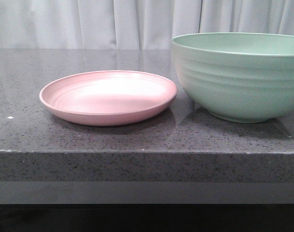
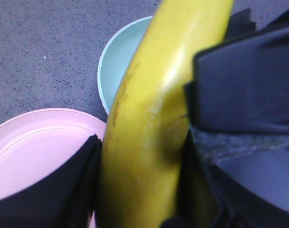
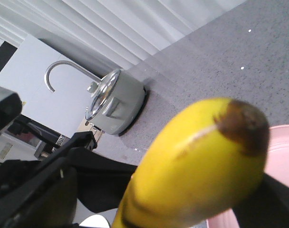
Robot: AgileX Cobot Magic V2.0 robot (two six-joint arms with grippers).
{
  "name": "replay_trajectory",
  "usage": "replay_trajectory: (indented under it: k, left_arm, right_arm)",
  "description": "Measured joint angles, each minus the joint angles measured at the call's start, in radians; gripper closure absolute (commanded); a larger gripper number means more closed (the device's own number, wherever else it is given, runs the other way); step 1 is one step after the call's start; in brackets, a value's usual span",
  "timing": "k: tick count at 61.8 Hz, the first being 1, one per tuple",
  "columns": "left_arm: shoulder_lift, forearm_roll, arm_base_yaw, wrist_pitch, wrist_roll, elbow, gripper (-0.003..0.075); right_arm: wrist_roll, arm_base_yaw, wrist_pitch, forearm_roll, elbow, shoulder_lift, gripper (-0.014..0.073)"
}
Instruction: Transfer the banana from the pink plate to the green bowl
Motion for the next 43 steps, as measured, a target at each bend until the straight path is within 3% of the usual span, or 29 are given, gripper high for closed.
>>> replay_trajectory:
  k: [5,14,18,26,39,43]
  left_arm:
    - [0.0,0.0,0.0,0.0,0.0,0.0,0.0702]
    - [-0.004,0.0,0.0,0.0,0.0,-0.002,0.0701]
    - [-0.006,0.0,0.0,0.0,0.002,-0.004,0.068]
    - [-0.006,0.0,0.0,0.0,0.003,-0.004,0.0555]
    - [-0.006,0.027,0.0,-0.002,0.006,-0.004,0.0216]
    - [-0.006,0.041,0.0,-0.002,0.006,-0.004,0.0171]
  right_arm:
    - [-0.002,0.0,0.02,0.002,-0.012,0.022,0.0076]
    - [-0.003,0.0,0.012,0.002,-0.013,0.031,0.0354]
    - [-0.001,0.0,0.01,0.012,-0.013,0.031,0.0429]
    - [-0.001,0.0,0.008,0.013,-0.013,0.031,0.0443]
    - [-0.038,-0.027,0.005,0.003,-0.036,0.031,0.0443]
    - [-0.055,-0.064,-0.001,-0.025,-0.056,0.031,0.0442]
